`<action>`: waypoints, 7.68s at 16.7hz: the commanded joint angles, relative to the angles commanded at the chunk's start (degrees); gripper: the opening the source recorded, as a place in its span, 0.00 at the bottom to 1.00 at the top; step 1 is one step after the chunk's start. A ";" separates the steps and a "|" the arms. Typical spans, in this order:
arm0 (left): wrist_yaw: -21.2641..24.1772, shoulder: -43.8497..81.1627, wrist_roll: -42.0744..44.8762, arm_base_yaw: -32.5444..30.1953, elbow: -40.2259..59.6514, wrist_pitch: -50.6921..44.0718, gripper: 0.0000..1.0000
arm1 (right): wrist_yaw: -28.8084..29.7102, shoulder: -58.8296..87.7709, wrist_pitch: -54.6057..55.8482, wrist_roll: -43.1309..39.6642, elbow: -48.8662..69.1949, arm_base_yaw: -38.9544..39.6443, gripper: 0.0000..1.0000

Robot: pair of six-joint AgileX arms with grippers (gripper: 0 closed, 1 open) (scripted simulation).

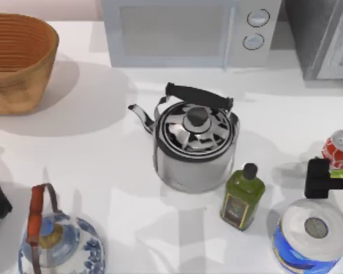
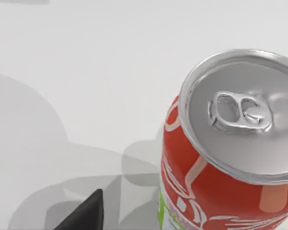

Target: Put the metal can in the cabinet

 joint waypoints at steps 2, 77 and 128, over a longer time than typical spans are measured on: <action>0.00 0.00 0.00 0.00 0.00 0.00 1.00 | 0.01 0.03 0.01 0.00 0.00 0.01 1.00; 0.00 0.00 0.00 0.00 0.00 0.00 1.00 | -9.18 -32.59 -29.47 -6.56 11.41 -10.47 0.00; 0.00 0.00 0.00 0.00 0.00 0.00 1.00 | -6.45 4.22 -50.13 -11.69 89.16 -11.10 0.00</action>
